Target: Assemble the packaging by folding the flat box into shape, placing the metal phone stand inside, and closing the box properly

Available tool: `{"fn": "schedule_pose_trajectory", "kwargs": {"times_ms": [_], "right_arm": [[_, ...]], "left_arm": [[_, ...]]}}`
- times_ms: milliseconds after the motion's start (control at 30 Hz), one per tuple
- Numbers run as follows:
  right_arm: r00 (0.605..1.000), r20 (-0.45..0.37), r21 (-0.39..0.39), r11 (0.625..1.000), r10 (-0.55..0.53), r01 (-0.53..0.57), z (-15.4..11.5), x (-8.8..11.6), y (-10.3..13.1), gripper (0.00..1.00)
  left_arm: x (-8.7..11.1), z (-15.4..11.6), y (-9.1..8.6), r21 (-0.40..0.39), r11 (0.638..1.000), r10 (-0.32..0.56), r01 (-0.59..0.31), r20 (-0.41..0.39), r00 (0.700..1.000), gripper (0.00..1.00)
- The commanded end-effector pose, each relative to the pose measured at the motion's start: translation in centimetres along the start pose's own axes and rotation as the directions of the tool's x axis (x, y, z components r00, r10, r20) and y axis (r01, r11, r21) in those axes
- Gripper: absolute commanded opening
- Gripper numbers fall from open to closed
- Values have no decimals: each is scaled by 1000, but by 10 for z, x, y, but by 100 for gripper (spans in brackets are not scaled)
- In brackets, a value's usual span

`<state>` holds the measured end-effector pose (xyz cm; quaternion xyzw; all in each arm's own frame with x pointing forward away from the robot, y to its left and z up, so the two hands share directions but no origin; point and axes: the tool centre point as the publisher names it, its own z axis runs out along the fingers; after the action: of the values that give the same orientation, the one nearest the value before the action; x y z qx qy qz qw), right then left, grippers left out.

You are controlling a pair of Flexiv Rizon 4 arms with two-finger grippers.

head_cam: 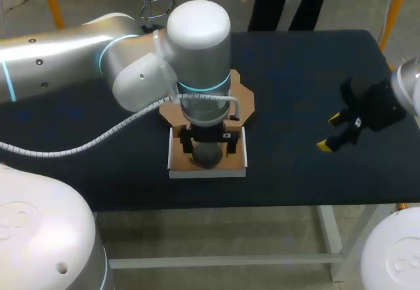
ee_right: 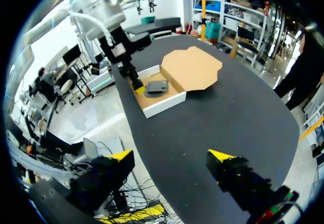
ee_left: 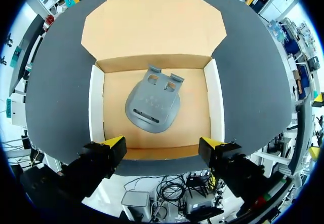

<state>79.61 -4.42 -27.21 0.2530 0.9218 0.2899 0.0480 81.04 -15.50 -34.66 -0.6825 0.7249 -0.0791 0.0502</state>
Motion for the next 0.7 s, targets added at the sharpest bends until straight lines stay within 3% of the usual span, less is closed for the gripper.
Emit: {"fn": "schedule_pose_trajectory", "kwargs": {"times_ms": [33, 467, 700], "right_arm": [[1000, -2, -2, 1000, -1, 1, -1, 0, 0, 100], [1000, -2, -2, 1000, -1, 1, -1, 0, 0, 100], [999, -25, 48, 999, -25, 26, -1, -12, 19, 100]], "left_arm": [[-22, -24, 4, 47, 999, 30, -27, -61, 998, 100], [-45, -49, -14, 118, 987, 133, -113, -180, 975, 100], [-57, -53, -23, 166, 975, 184, -151, -207, 961, 100]]}}
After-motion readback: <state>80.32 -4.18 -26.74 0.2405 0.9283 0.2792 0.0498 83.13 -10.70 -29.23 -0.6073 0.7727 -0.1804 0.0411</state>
